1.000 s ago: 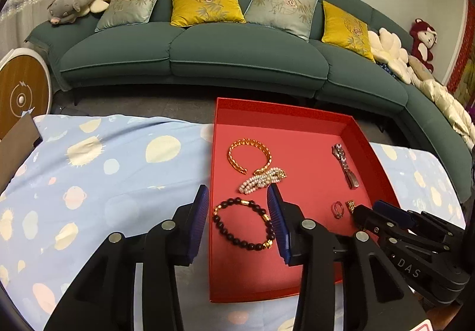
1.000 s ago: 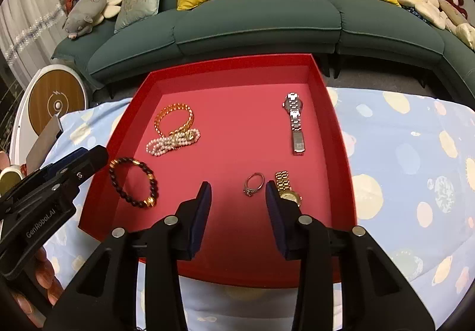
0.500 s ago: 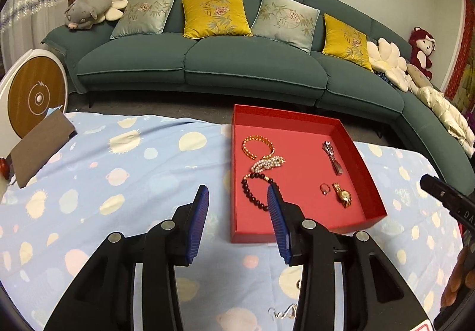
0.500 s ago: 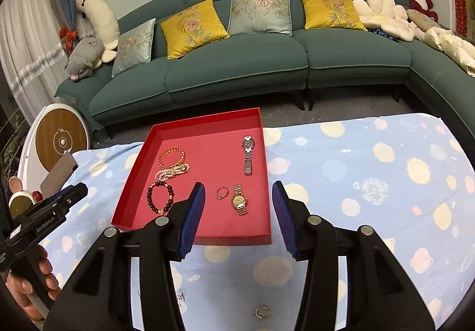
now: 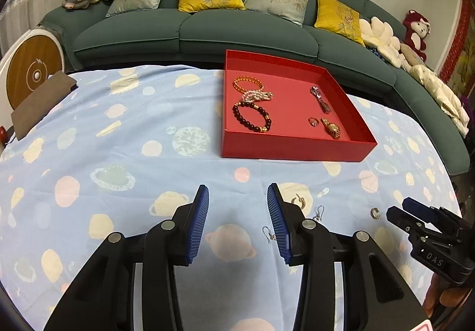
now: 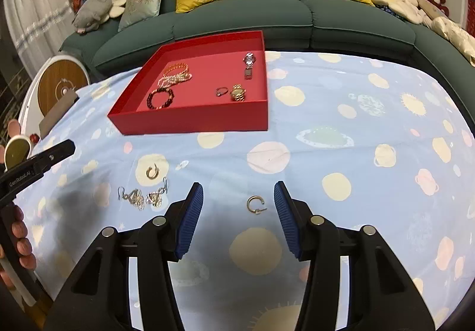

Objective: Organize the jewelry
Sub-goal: 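Withdraw both tools from the red box back over the earrings on the cloth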

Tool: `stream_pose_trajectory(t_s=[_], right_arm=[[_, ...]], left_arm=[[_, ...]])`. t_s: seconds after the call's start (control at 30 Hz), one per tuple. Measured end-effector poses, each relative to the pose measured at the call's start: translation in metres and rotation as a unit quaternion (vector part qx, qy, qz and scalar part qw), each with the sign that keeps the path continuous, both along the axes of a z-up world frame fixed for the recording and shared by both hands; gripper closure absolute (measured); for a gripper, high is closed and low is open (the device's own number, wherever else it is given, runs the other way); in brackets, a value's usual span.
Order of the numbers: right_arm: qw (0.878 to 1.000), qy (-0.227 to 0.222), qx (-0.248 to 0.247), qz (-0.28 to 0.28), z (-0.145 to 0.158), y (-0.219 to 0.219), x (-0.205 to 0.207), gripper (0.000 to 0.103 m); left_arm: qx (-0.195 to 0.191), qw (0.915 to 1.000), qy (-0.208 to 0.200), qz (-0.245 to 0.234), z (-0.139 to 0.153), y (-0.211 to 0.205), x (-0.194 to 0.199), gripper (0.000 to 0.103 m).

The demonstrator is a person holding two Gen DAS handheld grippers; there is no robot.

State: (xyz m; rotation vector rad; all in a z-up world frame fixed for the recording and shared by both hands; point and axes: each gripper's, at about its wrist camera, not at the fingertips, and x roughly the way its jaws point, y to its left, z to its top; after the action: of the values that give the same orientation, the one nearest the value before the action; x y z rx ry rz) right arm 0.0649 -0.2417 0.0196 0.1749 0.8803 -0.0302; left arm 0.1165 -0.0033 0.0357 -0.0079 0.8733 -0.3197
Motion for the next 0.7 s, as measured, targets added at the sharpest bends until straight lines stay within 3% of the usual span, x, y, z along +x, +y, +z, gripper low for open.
stream_pose_trajectory(t_s=[0.27, 0.7], right_arm=[[0.998, 0.01, -0.015, 0.054, -0.012, 0.039, 0.006, 0.055], [0.999, 0.029, -0.018, 0.009, -0.031, -0.005, 0.001, 0.055]], left_arm=[[0.027, 0.9985, 0.016, -0.045, -0.029, -0.029, -0.008, 0.063], [0.034, 0.9972, 0.038, -0.055, -0.048, -0.02, -0.009, 0.063]])
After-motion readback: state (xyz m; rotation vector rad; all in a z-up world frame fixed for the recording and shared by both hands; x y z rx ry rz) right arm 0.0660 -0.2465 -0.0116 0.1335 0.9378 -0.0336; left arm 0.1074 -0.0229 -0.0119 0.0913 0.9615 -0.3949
